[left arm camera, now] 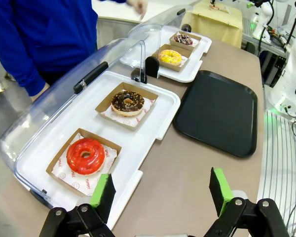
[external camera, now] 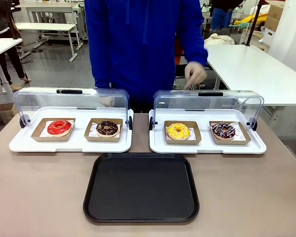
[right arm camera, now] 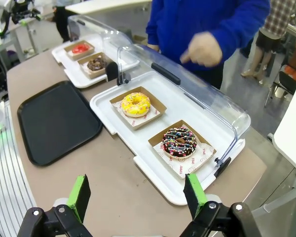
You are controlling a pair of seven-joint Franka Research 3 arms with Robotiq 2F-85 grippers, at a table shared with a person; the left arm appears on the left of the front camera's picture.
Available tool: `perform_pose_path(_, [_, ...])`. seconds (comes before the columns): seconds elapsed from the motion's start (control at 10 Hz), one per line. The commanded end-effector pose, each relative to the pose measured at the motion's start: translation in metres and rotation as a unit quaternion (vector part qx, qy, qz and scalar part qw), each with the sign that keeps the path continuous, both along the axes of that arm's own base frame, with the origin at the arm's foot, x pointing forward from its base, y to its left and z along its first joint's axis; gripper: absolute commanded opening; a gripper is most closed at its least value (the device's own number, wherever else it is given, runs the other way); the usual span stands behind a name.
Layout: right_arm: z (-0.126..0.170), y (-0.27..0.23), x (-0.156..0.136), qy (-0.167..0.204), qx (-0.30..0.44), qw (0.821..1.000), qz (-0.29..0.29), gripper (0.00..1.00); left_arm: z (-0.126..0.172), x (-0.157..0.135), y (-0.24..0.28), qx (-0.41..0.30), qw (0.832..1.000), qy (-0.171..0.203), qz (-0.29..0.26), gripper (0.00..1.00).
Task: Move the third donut from the left to the tray.
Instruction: Pick up the Paper togo box containing the Donut indicated by the person and place it on the Handle tray.
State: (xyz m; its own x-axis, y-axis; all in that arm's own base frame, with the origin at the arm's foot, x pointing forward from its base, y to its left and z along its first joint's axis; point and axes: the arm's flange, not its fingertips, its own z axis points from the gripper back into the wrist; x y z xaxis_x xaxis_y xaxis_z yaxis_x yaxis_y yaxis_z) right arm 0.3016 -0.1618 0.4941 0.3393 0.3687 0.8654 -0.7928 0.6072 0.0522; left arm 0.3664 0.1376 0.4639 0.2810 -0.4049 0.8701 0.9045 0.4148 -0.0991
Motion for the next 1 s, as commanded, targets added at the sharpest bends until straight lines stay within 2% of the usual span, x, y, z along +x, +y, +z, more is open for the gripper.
perform_pose_path(0.0, [0.0007, -0.0012, 0.0025, -0.016, 0.003, 1.0, 0.006, 1.0, 0.0008, 0.0021, 0.0015, -0.009, 1.0, -0.013, -0.005, 1.0])
perform_pose_path(0.9, [0.0007, -0.0012, 0.0025, -0.016, 0.003, 1.0, 0.006, 1.0, 0.0008, 0.0021, 0.0015, -0.009, 1.0, -0.013, -0.005, 1.0])
